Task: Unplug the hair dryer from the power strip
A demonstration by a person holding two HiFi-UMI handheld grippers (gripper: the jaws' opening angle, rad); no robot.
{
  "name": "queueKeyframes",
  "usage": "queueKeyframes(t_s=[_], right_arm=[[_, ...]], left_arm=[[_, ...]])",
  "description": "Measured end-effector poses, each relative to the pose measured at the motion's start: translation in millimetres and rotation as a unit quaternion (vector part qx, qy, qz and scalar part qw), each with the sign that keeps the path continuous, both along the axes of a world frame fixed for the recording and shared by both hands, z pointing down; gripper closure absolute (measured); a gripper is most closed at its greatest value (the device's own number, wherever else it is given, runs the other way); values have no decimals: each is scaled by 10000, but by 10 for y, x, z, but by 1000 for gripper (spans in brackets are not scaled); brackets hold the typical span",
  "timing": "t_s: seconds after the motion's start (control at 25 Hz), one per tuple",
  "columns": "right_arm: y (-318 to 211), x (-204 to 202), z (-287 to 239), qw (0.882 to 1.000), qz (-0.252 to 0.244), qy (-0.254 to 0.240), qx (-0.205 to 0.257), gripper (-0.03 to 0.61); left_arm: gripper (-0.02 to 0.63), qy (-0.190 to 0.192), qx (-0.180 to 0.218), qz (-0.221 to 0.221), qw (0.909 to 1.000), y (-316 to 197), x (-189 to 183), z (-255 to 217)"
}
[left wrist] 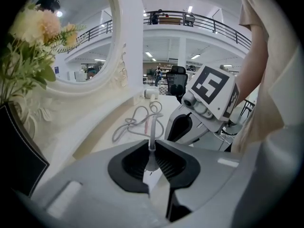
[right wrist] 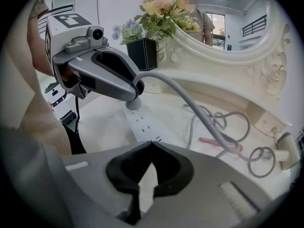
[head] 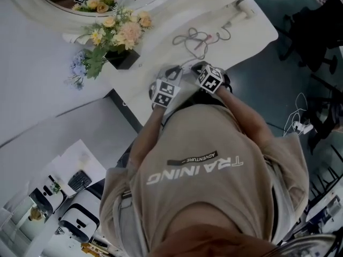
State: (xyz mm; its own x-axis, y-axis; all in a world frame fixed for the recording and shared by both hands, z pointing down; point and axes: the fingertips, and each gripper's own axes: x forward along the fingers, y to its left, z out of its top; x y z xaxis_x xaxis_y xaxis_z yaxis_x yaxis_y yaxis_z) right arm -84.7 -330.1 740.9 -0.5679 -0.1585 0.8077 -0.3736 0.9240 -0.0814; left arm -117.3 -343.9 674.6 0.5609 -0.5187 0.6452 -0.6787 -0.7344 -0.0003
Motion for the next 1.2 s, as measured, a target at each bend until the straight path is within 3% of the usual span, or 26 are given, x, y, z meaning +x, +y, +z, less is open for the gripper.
queueKeyframes(t_s=[0.36,0.52,0.76,0.96,1.2], right_arm=[[-73,44,-268,9993,91,-301,212,575],[-44,155,-621,9958,400,-782,246,575],[-303,398,-1783,9733,1070,-1793,954,575],[-497,367,-2479,9554,1069,-2307,1501,575],[-498,299,-3002,9359,1083,-2903,1677,575]], left_arm=[[568,-11,207,-43,9998,-46,-8,-159],[568,-8,227,-27,9997,-60,-4,-161],[568,18,282,48,9996,-70,-16,-177],[566,49,272,30,9996,-59,-47,-259],[566,36,274,55,9996,17,-68,-379]])
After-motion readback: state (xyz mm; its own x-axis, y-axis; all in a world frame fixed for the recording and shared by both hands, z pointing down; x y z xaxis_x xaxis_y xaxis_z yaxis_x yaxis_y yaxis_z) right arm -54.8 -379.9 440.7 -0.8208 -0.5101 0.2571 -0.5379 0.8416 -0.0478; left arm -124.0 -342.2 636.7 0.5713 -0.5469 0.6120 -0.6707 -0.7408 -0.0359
